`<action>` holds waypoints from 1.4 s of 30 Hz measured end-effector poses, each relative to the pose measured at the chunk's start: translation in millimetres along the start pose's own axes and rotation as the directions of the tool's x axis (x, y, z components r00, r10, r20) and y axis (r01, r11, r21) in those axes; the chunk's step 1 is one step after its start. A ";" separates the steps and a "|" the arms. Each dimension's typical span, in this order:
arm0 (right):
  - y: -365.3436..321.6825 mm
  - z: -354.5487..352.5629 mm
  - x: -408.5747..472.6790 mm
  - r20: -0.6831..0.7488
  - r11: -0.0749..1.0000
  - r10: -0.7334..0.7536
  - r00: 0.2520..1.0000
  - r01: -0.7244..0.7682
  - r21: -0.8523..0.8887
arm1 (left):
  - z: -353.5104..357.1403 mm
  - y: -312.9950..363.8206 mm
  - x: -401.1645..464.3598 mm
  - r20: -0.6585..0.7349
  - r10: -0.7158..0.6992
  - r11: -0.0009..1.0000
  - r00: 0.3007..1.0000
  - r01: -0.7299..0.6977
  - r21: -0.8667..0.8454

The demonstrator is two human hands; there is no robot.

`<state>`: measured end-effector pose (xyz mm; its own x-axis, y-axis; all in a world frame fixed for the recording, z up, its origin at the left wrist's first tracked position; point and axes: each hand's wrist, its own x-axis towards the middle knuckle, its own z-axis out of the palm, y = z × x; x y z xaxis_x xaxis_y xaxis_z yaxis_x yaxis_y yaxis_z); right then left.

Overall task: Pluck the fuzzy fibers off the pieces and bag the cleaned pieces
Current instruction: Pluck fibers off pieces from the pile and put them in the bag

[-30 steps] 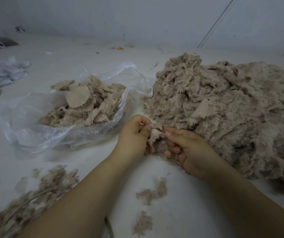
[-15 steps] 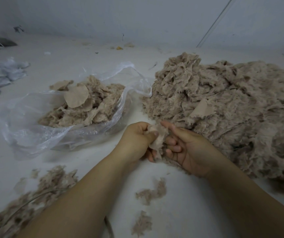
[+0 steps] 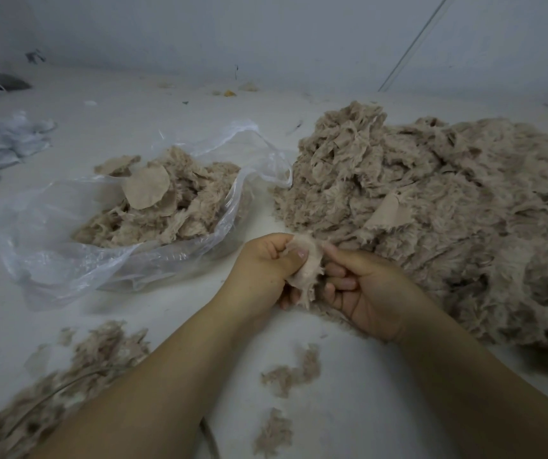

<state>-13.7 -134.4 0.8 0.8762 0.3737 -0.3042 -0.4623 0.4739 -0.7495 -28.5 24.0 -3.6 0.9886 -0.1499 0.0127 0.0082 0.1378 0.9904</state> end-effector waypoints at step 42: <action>1.8 1.5 -10.4 0.045 0.969 -0.049 0.998 0.059 -0.240 | 1.7 7.0 -4.7 0.056 -0.053 0.983 0.997 0.062 -0.171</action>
<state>-23.8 -136.3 3.5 0.8910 0.3852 -0.2404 -0.3639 0.2893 -0.8854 -33.3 24.0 3.5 0.9768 -0.2117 -0.0322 0.0949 0.2933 0.9513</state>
